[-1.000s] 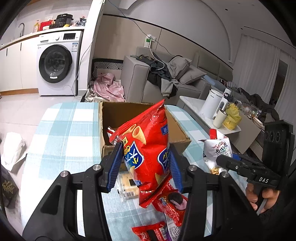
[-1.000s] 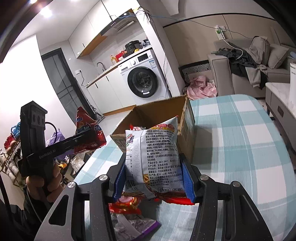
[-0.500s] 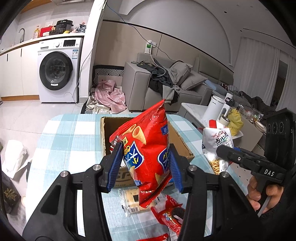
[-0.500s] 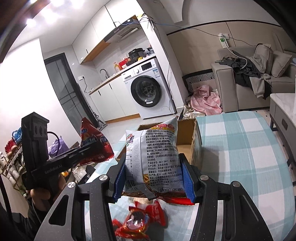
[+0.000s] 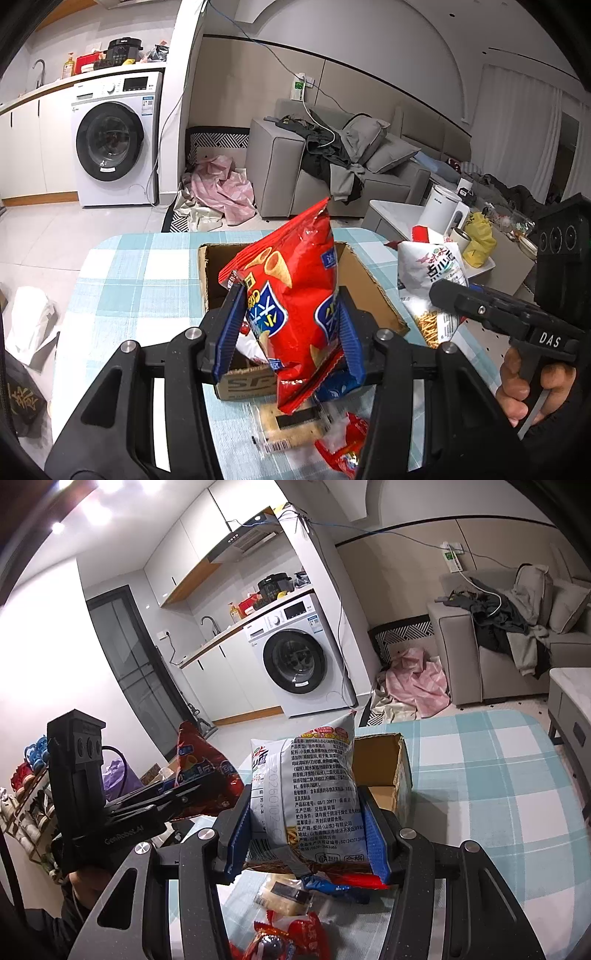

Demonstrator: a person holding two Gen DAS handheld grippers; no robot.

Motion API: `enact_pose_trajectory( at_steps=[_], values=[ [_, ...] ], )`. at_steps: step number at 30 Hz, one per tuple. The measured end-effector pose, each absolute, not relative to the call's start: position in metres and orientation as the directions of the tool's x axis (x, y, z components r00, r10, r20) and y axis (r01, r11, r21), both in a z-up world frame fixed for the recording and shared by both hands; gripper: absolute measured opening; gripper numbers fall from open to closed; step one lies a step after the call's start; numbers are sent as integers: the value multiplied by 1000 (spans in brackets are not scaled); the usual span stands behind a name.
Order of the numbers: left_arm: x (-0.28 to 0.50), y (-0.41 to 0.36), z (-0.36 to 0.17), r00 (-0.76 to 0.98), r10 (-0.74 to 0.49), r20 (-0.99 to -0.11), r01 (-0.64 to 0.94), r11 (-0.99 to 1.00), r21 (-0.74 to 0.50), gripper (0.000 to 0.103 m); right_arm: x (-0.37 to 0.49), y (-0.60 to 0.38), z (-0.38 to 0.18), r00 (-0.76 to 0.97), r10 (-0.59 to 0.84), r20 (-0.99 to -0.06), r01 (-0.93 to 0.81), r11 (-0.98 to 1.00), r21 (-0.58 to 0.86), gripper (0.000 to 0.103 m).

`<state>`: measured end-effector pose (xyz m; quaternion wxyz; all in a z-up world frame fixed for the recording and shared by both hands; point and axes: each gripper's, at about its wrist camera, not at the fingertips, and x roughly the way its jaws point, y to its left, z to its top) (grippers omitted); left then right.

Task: Organize snacks
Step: 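Lift both held bags and carry them over the cardboard box, then lower both bags into the box and open both tools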

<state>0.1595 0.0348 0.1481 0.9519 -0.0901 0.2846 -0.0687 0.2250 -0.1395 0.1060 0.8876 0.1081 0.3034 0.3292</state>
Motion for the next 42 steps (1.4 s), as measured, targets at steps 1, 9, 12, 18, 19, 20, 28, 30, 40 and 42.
enact_pose_trajectory(
  at_steps=[1,9,12,18,19,20,28,30,40,42],
  values=[
    [166,33,146,826,-182,-533,79,975,-210,46,228,-138,105,596,650,-470,-519,759,393,54],
    [208,33,127,811,-182,-556,77,975,-206,46,249,-126,95,579,654,-487,-517,756,401,54],
    [221,32,122,809,-177,-561,74,977,-202,46,256,-123,91,575,653,-493,-516,757,402,54],
    [246,34,108,800,-171,-576,66,978,-199,46,269,-115,86,571,652,-499,-511,758,406,54],
    [247,36,104,799,-170,-577,64,978,-199,46,271,-113,85,572,650,-501,-507,760,407,54],
    [252,36,101,797,-169,-580,62,978,-199,46,272,-112,83,571,650,-502,-506,760,408,54],
    [281,31,78,781,-157,-604,55,981,-184,46,290,-106,67,569,628,-531,-483,778,402,54],
    [287,31,71,775,-158,-612,57,982,-181,46,294,-105,62,566,621,-542,-473,783,403,54],
    [314,25,42,754,-140,-642,43,985,-165,45,305,-95,53,581,591,-559,-471,805,360,53],
    [318,26,37,750,-136,-648,37,986,-164,45,306,-95,51,581,589,-562,-470,806,358,53]
  ],
)
